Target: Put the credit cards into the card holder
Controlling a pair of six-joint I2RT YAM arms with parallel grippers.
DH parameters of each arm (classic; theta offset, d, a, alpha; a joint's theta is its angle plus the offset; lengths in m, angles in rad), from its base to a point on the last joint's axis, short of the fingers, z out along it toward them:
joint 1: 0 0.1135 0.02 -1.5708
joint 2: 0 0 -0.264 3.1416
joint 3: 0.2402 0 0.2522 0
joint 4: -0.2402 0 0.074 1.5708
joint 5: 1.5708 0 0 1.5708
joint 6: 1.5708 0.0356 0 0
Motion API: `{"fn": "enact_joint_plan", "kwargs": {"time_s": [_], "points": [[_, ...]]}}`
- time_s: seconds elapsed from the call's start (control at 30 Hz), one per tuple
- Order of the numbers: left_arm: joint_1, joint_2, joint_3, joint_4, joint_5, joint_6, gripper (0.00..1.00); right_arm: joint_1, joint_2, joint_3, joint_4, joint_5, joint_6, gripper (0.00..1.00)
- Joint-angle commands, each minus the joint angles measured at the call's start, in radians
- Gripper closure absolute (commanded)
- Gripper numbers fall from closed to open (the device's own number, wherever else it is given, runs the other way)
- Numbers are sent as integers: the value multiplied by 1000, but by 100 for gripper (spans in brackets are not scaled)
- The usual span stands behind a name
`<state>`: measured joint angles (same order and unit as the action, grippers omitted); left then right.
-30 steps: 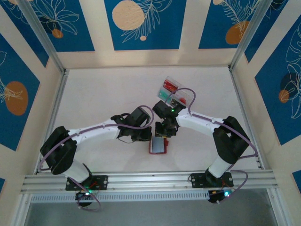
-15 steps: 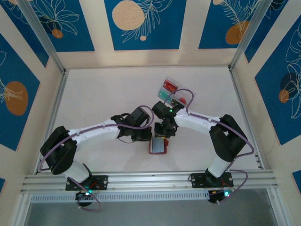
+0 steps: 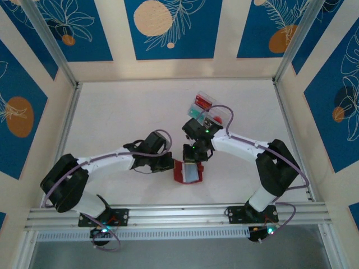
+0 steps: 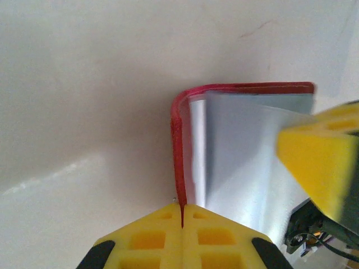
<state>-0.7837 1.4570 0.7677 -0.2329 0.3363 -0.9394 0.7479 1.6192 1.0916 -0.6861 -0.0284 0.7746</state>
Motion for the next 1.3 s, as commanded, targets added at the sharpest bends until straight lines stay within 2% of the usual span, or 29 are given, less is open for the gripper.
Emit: {"fn": "enact_joint_plan", "kwargs": {"time_s": [0.0,0.47,0.67,0.83,1.03,1.07,1.2,1.27], "points": [[13,-33,-48,90,61,-58,100,1,-4,16,57,-113,19,100],[19,-5,-105,106,29,-38,100,29,172,-9,232,-206,83,100],[29,-36,-124,42,-17,-27,100,29,199,-19,226,-173,89,100],[35,-129,-96,-74,-82,4,84,24,222,-23,222,-178,93,88],[33,-205,-43,-178,-97,45,77,20,241,-23,223,-190,92,74],[30,-204,-41,-167,-79,49,79,21,248,-20,221,-196,93,71],[-3,-170,-44,-83,-15,51,97,21,251,-15,231,-213,95,60],[-27,-148,-38,-46,0,52,100,23,251,-10,227,-214,93,54]]}}
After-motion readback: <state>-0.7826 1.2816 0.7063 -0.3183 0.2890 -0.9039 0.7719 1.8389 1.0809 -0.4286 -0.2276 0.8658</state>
